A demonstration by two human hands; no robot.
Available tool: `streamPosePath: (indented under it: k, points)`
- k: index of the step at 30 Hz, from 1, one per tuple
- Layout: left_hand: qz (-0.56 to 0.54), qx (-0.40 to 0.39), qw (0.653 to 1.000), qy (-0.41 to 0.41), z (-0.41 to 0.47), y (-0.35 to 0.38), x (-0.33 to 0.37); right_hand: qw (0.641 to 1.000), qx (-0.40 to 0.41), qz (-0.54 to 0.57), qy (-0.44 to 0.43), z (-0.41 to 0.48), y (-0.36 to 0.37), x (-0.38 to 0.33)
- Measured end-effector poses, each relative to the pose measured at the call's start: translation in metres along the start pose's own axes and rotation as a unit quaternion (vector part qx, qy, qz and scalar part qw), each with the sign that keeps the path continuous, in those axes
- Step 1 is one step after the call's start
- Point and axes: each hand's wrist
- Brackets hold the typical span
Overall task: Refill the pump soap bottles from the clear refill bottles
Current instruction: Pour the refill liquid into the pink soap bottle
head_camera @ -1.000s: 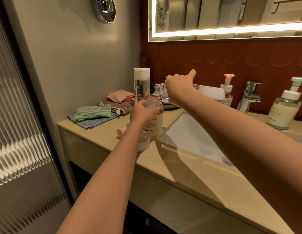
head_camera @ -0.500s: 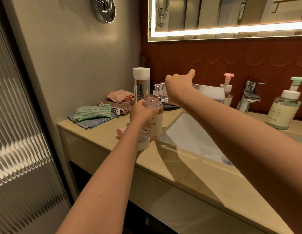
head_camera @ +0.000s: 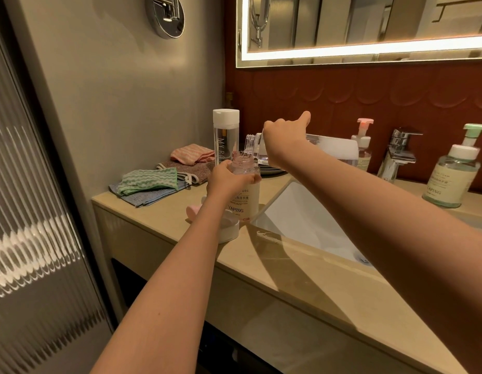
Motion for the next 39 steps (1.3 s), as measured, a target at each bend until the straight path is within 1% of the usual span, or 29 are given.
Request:
streamPosePath:
  k: [39]
  points:
    - [0.013, -0.001, 1.0, -0.005, -0.002, -0.0001, 0.0026, 1.0, 0.006, -0.003, -0.004, -0.0054, -0.0027, -0.001]
Point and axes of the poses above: each hand's wrist, its own z-axis towards the middle knuckle, its own y-axis out of the palm, x = y × z, and after that the axes turned 1 degree about x, right-handed
